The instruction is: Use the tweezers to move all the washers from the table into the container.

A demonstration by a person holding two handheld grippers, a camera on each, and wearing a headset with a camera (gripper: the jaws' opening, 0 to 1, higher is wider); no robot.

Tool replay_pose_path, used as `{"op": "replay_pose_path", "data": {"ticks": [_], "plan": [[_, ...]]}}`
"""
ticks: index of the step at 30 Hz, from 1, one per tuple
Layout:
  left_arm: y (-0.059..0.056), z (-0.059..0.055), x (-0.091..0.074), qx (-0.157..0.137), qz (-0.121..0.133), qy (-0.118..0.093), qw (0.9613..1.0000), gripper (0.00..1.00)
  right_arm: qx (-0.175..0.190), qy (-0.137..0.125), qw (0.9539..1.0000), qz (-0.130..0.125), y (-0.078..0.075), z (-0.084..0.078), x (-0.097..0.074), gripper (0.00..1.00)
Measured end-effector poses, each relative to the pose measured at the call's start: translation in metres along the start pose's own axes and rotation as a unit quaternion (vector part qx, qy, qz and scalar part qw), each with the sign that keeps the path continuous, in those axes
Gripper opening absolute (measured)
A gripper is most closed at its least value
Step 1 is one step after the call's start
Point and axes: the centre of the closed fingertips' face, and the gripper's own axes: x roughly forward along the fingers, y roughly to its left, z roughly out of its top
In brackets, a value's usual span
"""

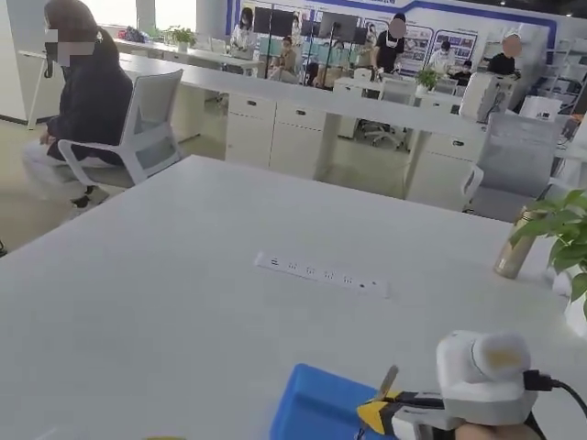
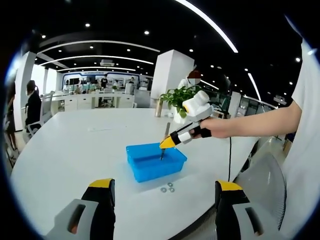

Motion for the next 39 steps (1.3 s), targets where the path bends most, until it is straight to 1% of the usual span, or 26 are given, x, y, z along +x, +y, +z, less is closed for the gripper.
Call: {"op": "replay_pose_path", "data": {"ticks": [3, 6, 13, 17, 25, 29, 33, 36, 38, 39], "plan": [[0.000, 0.001, 0.000, 0.000, -0.001, -0.002, 1.0000, 0.83, 0.002, 0.010, 0.9999, 0.000, 0.000, -0.005, 0.003, 0.03], [0.000, 0.001, 0.000, 0.001, -0.001, -0.001, 1.0000, 0.83, 0.003, 0.018, 0.9998, -0.001, -0.005, -0.010, 0.006, 0.03], [0.001, 0.000, -0.002, -0.001, 0.002, 0.000, 1.0000, 0.82, 0.005, 0.024, 0.9997, 0.002, -0.006, -0.017, 0.009, 0.03], [0.002, -0.001, -0.003, 0.000, 0.003, 0.000, 1.0000, 0.82, 0.006, 0.027, 0.9996, -0.002, -0.010, -0.019, 0.011, 0.03], [0.002, -0.001, -0.003, 0.000, 0.005, 0.001, 1.0000, 0.82, 0.007, 0.025, 0.9996, -0.008, -0.015, -0.021, 0.012, 0.04], [0.002, -0.002, -0.004, 0.000, 0.005, 0.001, 1.0000, 0.82, 0.012, 0.015, 0.9998, -0.010, -0.014, -0.018, 0.009, 0.04], [0.002, -0.003, -0.004, -0.001, 0.005, 0.003, 1.0000, 0.82, 0.012, 0.002, 0.9999, -0.010, -0.009, -0.013, 0.002, 0.04], [0.001, -0.004, -0.004, 0.000, 0.004, 0.003, 1.0000, 0.81, 0.010, -0.014, 0.9998, -0.007, 0.003, -0.006, -0.008, 0.04], [0.001, -0.003, -0.003, 0.000, 0.003, 0.003, 1.0000, 0.81, -0.002, -0.020, 0.9998, 0.001, 0.011, -0.002, -0.011, 0.04], [0.001, -0.003, -0.003, 0.001, 0.002, 0.003, 1.0000, 0.81, -0.017, -0.022, 0.9996, 0.007, 0.017, 0.000, -0.014, 0.04]]}}
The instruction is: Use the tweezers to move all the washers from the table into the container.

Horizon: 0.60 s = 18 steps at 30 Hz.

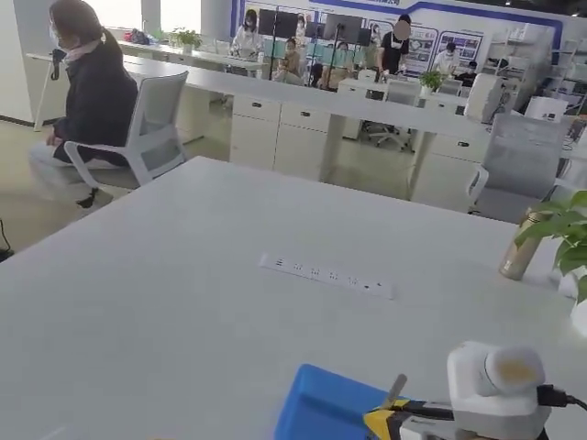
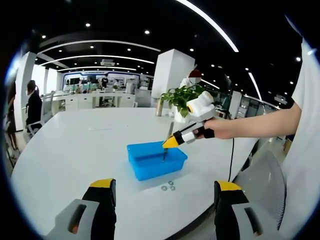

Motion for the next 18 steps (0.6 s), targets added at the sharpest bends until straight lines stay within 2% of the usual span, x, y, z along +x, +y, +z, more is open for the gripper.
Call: {"op": "replay_pose_path", "data": {"ticks": [5, 12, 18], "plan": [[-0.002, 0.002, 0.001, 0.002, -0.004, -0.001, 1.0000, 0.81, -0.032, -0.008, 0.9994, 0.003, 0.014, 0.010, -0.007, 0.04], [-0.003, 0.001, 0.001, 0.003, -0.005, -0.001, 1.0000, 0.81, -0.039, -0.036, 0.9985, 0.014, 0.034, 0.028, -0.016, 0.03], [-0.003, 0.000, -0.001, 0.004, -0.004, 0.000, 1.0000, 0.81, -0.039, -0.040, 0.9980, 0.031, 0.047, 0.031, -0.015, 0.03]]}}
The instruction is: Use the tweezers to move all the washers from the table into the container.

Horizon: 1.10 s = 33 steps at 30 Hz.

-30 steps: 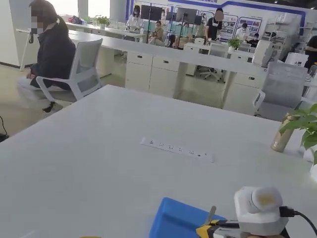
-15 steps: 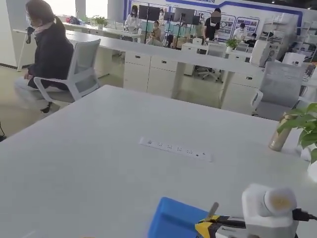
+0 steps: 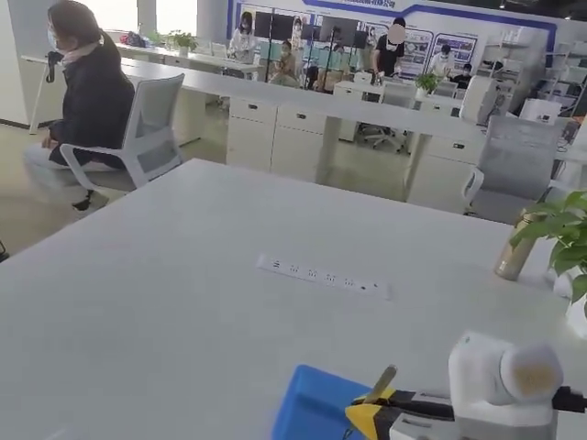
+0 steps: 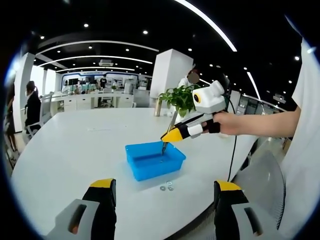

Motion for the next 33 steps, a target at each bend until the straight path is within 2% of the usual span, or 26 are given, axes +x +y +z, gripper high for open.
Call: {"op": "replay_pose_path", "data": {"ticks": [7, 16, 24, 33], "plan": [[-0.001, -0.001, 0.001, -0.001, -0.001, 0.002, 1.0000, 0.80, 0.006, 0.009, 0.9997, 0.021, 0.014, -0.009, 0.004, 0.03], [-0.005, -0.001, 0.004, 0.002, -0.008, 0.005, 1.0000, 0.81, 0.020, 0.040, 0.9981, 0.044, 0.027, -0.039, 0.013, 0.03], [-0.005, 0.000, 0.004, 0.004, -0.010, 0.008, 0.9999, 0.81, 0.055, 0.062, 0.9947, 0.060, 0.035, -0.063, 0.022, 0.04], [-0.004, -0.002, 0.003, 0.003, -0.008, 0.009, 0.9999, 0.81, 0.062, 0.075, 0.9927, 0.071, 0.042, -0.072, 0.026, 0.04]]}}
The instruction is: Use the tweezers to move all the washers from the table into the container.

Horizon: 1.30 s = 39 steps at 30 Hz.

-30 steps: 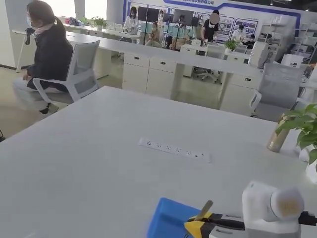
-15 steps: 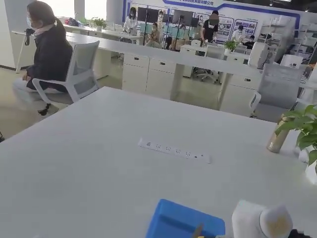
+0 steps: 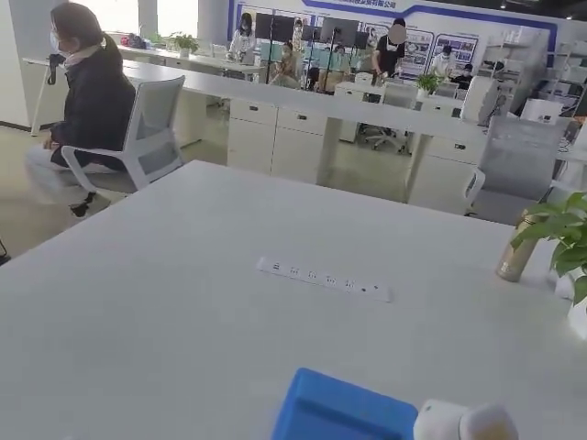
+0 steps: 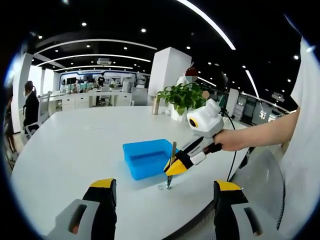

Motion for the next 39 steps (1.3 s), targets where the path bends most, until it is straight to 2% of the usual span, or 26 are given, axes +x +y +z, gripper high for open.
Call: {"op": "replay_pose_path", "data": {"ticks": [6, 13, 18, 21, 24, 28, 32, 34, 35, 39], "plan": [[0.000, -0.001, -0.001, 0.001, 0.001, 0.002, 1.0000, 0.81, -0.017, 0.018, 0.9997, -0.003, -0.001, -0.008, 0.003, 0.04], [0.001, -0.003, -0.002, 0.001, 0.003, 0.003, 1.0000, 0.80, -0.019, 0.021, 0.9996, 0.008, 0.005, -0.010, 0.002, 0.04], [0.001, -0.003, -0.001, 0.001, 0.004, 0.002, 1.0000, 0.80, -0.053, 0.024, 0.9983, 0.007, 0.013, -0.010, 0.001, 0.04], [0.001, -0.003, -0.001, 0.001, 0.003, 0.002, 1.0000, 0.80, -0.101, 0.028, 0.9945, 0.008, 0.008, -0.010, 0.000, 0.04], [-0.001, -0.003, -0.001, 0.001, 0.001, 0.003, 1.0000, 0.80, -0.158, 0.035, 0.9868, 0.008, 0.012, -0.015, 0.002, 0.04], [-0.002, -0.005, 0.001, 0.003, -0.002, 0.006, 1.0000, 0.80, -0.207, 0.037, 0.9777, -0.001, 0.015, -0.018, 0.004, 0.04], [-0.003, -0.004, 0.000, 0.004, -0.003, 0.005, 1.0000, 0.80, -0.198, 0.034, 0.9797, -0.007, 0.014, -0.018, 0.004, 0.03], [-0.002, -0.003, -0.001, 0.002, 0.000, 0.002, 1.0000, 0.80, -0.175, 0.028, 0.9841, 0.001, 0.015, -0.018, 0.003, 0.03], [-0.002, -0.002, -0.001, 0.001, 0.000, 0.001, 1.0000, 0.80, -0.164, 0.018, 0.9863, 0.002, 0.015, -0.016, 0.002, 0.03], [-0.001, -0.004, -0.002, 0.001, 0.002, 0.003, 1.0000, 0.80, -0.154, 0.001, 0.9881, 0.004, 0.016, -0.004, -0.007, 0.03]]}}
